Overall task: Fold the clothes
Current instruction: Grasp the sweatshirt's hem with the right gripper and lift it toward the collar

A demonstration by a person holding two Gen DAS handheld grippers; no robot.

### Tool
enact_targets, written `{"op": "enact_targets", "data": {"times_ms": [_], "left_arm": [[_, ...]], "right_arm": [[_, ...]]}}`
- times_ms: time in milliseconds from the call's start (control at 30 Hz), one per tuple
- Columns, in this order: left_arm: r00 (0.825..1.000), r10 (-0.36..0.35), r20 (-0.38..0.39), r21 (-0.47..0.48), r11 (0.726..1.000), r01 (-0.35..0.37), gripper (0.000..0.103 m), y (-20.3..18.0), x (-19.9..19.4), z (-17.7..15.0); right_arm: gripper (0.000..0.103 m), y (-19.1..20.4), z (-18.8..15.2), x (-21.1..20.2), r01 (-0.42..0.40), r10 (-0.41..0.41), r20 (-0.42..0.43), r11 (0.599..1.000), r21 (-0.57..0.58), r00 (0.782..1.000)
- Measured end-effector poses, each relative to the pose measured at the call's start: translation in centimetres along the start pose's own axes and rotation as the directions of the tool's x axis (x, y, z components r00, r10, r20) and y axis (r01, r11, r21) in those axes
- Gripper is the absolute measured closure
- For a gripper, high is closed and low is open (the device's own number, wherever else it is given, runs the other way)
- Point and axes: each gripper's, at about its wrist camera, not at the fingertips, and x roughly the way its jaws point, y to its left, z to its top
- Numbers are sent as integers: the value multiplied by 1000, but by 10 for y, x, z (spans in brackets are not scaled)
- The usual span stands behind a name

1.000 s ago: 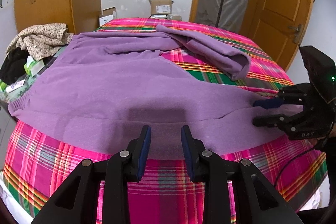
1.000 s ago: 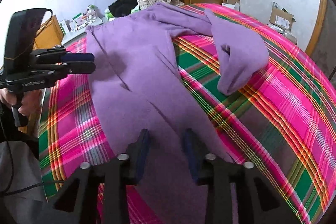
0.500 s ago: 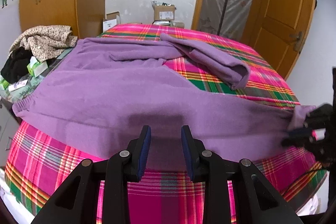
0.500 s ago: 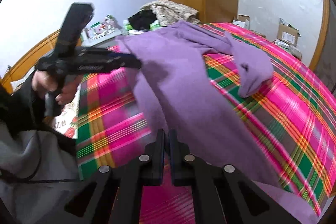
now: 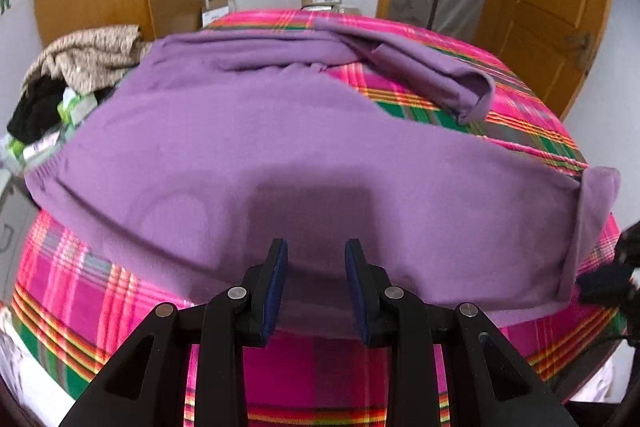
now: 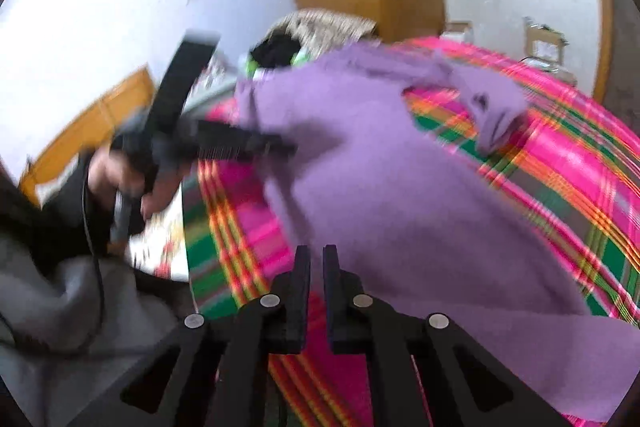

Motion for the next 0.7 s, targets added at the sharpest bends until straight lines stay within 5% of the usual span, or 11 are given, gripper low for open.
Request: {"op": "enact_targets", "data": {"times_ms": [133, 367, 700], "left_arm": [[1000, 25, -10, -16, 1000, -25, 72, 9, -4, -9], [994, 109, 7, -111, 988, -108, 72, 51, -19, -27], [950, 293, 106, -390, 891, -231, 72, 135, -40, -12]], "right_arm": [[82, -8, 9, 9, 52, -55, 50, 996, 68, 997], [81, -30, 10, 31, 64, -72, 39, 981, 185, 997], [76, -31, 11, 45, 29, -37, 31, 975, 221, 999]]}}
